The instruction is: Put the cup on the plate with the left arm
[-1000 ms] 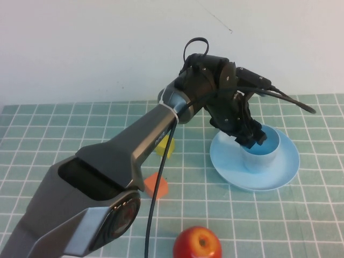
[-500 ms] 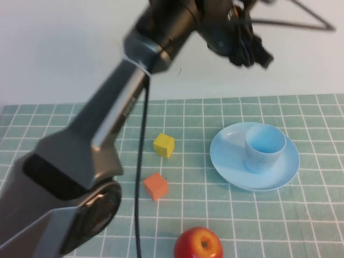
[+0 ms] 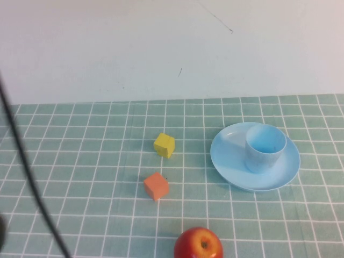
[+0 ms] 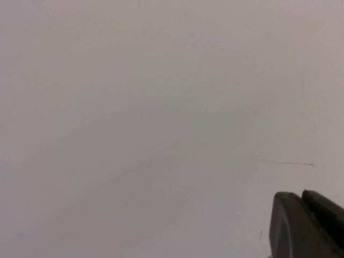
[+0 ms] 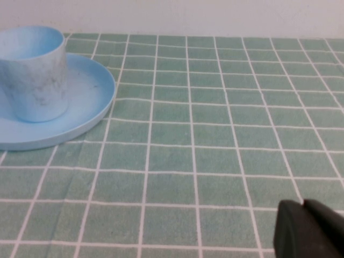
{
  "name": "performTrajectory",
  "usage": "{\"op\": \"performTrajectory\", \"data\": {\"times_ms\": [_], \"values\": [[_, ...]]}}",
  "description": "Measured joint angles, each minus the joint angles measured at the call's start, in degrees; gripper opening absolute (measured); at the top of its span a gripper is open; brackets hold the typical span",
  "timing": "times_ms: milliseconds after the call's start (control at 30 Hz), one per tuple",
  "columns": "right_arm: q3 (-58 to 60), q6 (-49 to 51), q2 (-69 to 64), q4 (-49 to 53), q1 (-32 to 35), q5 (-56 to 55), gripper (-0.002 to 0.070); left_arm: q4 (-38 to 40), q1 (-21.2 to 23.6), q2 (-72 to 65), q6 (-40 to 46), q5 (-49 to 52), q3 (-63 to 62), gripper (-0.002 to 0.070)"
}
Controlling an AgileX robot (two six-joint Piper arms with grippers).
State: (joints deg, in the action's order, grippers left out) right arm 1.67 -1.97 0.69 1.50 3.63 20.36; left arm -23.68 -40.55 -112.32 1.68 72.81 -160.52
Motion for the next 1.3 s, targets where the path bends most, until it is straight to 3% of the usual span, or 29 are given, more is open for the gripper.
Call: {"op": "performTrajectory", "data": {"times_ms": [400,833,1067,1300], "values": [[0.0,0.0,0.0,0.0,0.0,0.0,-0.0002,-11.9,-0.1,20.0,-5.6,0.0,21.6,0.0003],[0.0,0.0,0.0,0.0,0.0,0.0,-0.0002,-19.3,-0.1,51.4,-22.7,-4.5,57.9,0.0002],[0.0,0.0,0.0,0.0,0.0,0.0,-0.0002,-19.3,-0.1,63.9,-24.9,-8.0,70.3,0.0002],[0.0,0.0,0.0,0.0,0.0,0.0,-0.0002,-17.4,-0.1,68.8,-25.9,-6.9,72.4,0.0002]]}}
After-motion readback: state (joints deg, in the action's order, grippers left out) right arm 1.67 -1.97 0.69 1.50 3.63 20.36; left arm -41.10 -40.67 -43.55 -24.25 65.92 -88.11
